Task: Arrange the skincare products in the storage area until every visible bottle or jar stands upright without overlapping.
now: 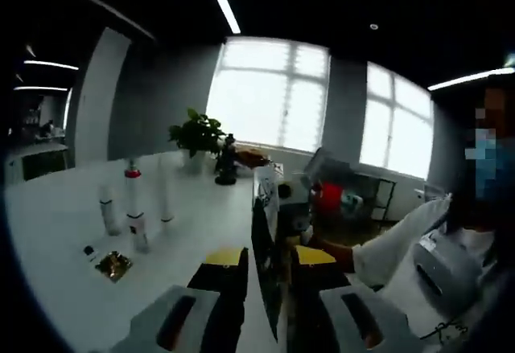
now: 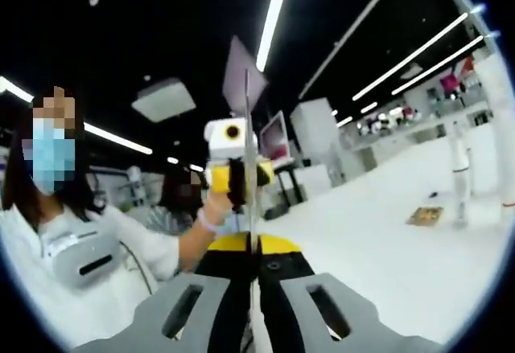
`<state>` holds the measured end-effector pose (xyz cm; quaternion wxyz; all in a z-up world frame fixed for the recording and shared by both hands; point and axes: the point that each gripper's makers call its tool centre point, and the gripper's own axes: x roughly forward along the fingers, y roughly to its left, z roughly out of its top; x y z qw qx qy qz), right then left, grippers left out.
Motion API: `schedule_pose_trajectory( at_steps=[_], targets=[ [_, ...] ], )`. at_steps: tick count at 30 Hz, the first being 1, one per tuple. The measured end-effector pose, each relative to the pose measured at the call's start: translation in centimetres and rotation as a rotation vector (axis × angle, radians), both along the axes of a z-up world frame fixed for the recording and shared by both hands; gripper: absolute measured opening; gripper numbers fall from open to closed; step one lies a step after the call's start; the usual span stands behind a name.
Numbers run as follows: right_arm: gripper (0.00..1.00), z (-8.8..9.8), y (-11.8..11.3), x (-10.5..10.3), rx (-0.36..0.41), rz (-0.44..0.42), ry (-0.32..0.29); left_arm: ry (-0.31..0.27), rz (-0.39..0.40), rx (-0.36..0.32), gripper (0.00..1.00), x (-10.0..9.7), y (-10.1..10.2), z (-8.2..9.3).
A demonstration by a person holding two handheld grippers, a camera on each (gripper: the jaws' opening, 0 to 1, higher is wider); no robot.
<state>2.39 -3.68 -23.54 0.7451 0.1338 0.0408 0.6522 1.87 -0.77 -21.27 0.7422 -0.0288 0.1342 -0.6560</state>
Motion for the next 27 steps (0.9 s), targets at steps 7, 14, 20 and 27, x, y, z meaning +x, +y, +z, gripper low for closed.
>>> schedule_pose_trajectory(
  at_steps=[7, 14, 20, 27],
  targets=[
    [0.00, 0.8, 1.2, -1.4, 0.025, 0.016, -0.042, 0.039, 0.175, -0.172, 0.23, -0.9, 2.0, -0.9],
    [0.00, 1.4, 1.9, -2.8, 0.036, 0.022, -0.077, 0.067, 0.156, -0.194, 0.20, -3.1, 2.2, -2.4],
    [0.00, 1.3, 2.3, -3.9, 0.037, 0.042, -0.084, 0.077, 0.123, -0.227, 0.10, -4.6, 1.8, -3.2],
    [0.00, 0.9, 2.5, -4.6, 0.029, 0.052, -0.068, 0.104, 0.104, -0.222, 0.02, -5.6, 1.9, -3.4]
  ],
)
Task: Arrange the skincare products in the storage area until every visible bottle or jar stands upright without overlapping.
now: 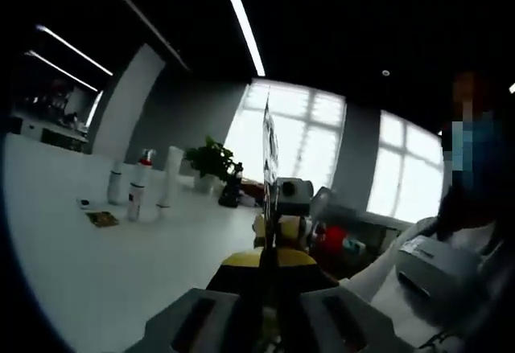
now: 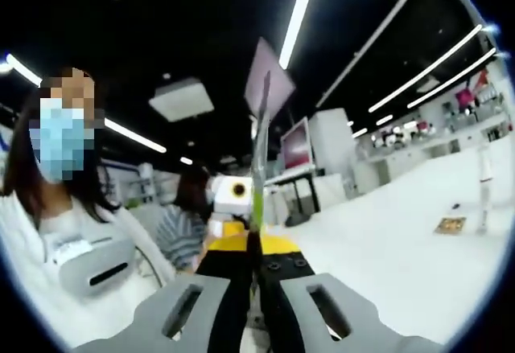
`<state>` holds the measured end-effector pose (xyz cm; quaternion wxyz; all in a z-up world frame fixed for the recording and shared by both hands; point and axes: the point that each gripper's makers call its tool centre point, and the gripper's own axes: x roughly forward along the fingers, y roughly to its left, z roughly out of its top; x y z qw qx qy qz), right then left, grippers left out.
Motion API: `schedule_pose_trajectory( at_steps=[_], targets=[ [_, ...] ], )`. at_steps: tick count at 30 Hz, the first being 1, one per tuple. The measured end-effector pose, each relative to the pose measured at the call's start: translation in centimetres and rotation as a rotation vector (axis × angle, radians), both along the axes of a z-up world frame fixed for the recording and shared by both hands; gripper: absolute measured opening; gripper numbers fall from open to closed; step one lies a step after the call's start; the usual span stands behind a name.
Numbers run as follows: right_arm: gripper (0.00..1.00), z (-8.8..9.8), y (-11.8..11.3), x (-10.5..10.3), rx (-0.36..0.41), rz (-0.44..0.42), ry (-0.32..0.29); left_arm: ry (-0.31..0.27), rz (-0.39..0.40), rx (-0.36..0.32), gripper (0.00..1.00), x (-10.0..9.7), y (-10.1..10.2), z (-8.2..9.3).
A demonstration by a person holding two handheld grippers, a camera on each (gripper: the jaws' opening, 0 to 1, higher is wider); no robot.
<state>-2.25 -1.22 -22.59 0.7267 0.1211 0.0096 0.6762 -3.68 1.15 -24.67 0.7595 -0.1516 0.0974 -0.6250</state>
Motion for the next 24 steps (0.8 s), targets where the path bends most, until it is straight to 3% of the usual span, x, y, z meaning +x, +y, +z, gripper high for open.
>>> schedule_pose_trajectory(
  at_steps=[2, 4, 9, 14, 16, 20, 24],
  targets=[
    [0.00, 0.0, 0.1, -0.1, 0.003, -0.019, -0.008, -0.012, 0.011, 0.000, 0.02, -0.1, 0.0, 0.0],
    [0.01, 0.3, 0.0, 0.0, 0.022, -0.050, -0.056, -0.023, 0.017, -0.008, 0.01, 0.0, 0.0, 0.2],
    [0.06, 1.3, -0.5, 0.9, 0.065, -0.150, -0.172, 0.013, 0.015, -0.066, 0.01, 0.4, 0.3, 0.7],
    [0.17, 0.9, -1.4, 1.4, 0.079, -0.185, -0.161, 0.037, 0.056, -0.123, 0.01, 1.0, 1.2, 1.2],
    [0.20, 0.3, -2.3, 2.5, 0.061, -0.260, -0.196, 0.049, 0.068, -0.136, 0.01, 1.5, 1.8, 1.6],
    [0.28, -1.7, -4.0, 4.8, -0.043, -0.423, -0.347, 0.120, 0.107, -0.148, 0.01, 3.3, 3.2, 2.3],
    [0.32, -2.9, -5.2, 7.0, -0.061, -0.504, -0.259, 0.166, 0.151, -0.188, 0.01, 5.0, 4.4, 2.8]
  ],
)
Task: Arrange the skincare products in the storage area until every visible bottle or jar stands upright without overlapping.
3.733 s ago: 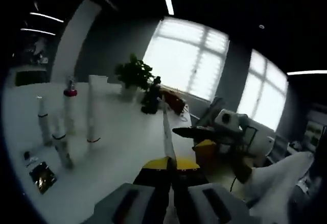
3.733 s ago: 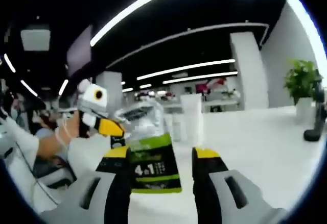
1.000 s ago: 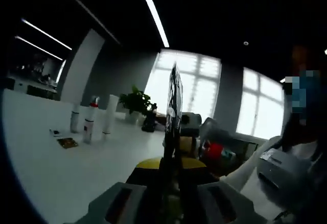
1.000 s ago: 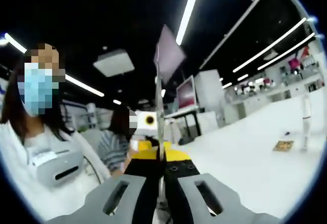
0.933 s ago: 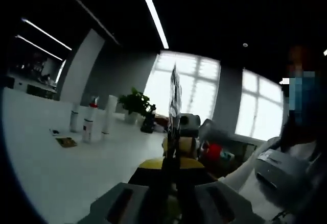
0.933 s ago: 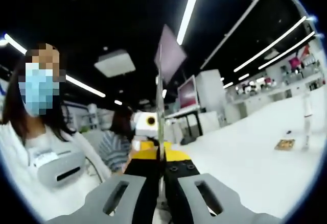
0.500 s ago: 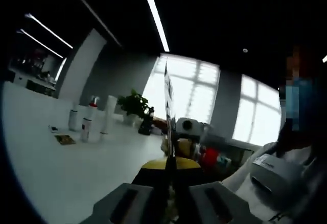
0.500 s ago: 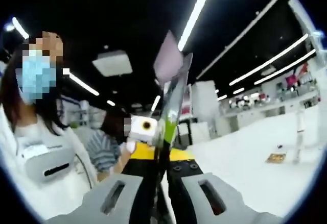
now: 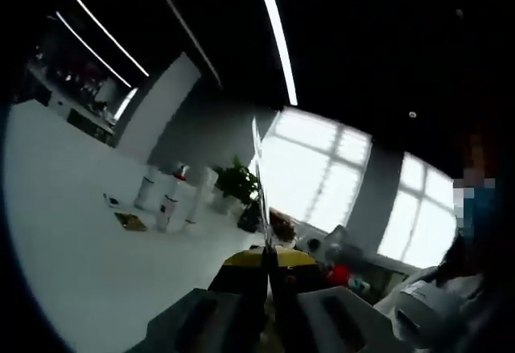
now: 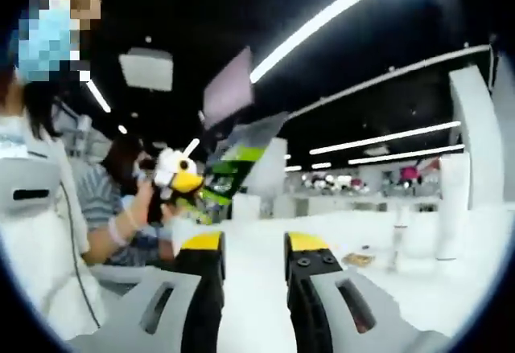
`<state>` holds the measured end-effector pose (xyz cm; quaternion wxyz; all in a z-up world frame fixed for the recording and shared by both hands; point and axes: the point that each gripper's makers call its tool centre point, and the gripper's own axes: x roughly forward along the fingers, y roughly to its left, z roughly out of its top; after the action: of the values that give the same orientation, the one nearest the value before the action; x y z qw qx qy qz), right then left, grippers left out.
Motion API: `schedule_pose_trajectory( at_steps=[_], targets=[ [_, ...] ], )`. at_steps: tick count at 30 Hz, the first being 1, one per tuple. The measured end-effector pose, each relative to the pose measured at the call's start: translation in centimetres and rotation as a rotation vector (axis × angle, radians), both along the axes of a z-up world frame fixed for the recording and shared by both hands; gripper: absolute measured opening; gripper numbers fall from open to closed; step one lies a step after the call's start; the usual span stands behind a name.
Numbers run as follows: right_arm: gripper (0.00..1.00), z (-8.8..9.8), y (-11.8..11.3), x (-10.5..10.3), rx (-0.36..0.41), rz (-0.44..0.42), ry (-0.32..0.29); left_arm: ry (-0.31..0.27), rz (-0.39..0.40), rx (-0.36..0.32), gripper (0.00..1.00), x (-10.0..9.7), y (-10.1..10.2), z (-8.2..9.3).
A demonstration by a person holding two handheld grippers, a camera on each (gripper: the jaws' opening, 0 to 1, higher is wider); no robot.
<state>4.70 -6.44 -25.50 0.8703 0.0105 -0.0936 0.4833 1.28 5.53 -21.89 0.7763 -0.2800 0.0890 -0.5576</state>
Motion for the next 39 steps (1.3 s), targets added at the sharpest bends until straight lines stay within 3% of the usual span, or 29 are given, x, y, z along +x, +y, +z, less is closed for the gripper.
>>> schedule_pose_trajectory(
  at_steps=[6, 12, 14, 15, 17, 19, 21, 24, 26, 29, 35, 39],
  targets=[
    [0.63, 0.0, -0.5, 2.0, 0.035, -0.031, 0.066, 0.034, 0.022, -0.032, 0.01, 1.8, 1.0, 0.4],
    [0.99, 0.5, -0.8, 3.8, -0.004, -0.121, 0.039, 0.074, 0.054, -0.036, 0.01, 3.0, 1.2, 0.1],
    [1.00, -0.2, -0.7, 4.0, -0.074, -0.119, 0.069, 0.085, 0.057, -0.037, 0.01, 3.2, 1.3, 0.1],
    [1.00, -0.2, -0.9, 4.7, -0.103, -0.160, 0.078, 0.093, 0.060, -0.039, 0.01, 3.3, 1.3, 0.1],
    [1.00, 0.9, -0.8, 5.5, -0.086, -0.189, 0.033, 0.100, 0.063, -0.035, 0.01, 3.4, 1.3, 0.1],
    [1.00, 1.2, -0.6, 6.0, -0.090, -0.198, 0.031, 0.107, 0.068, -0.033, 0.01, 3.5, 1.4, 0.1],
    [1.00, 0.8, -0.7, 6.7, -0.172, -0.229, 0.038, 0.121, 0.077, -0.046, 0.01, 3.8, 1.5, 0.2],
    [1.00, -0.2, -1.0, 7.5, -0.232, -0.297, 0.085, 0.144, 0.095, -0.070, 0.01, 4.4, 1.7, 0.5],
    [1.00, -0.4, -0.7, 7.7, -0.220, -0.307, 0.114, 0.157, 0.103, -0.073, 0.01, 4.9, 1.7, 0.6],
    [1.00, -1.1, -0.2, 7.1, -0.173, -0.271, 0.218, 0.189, 0.099, -0.078, 0.01, 5.6, 1.8, 0.5],
    [1.00, -0.7, -0.6, 6.5, -0.148, -0.273, 0.218, 0.301, 0.094, -0.093, 0.01, 8.2, 2.1, -0.6],
    [1.00, -0.4, -1.4, 6.4, -0.142, -0.283, 0.216, 0.341, 0.106, -0.084, 0.01, 10.0, 2.4, -1.3]
  ],
)
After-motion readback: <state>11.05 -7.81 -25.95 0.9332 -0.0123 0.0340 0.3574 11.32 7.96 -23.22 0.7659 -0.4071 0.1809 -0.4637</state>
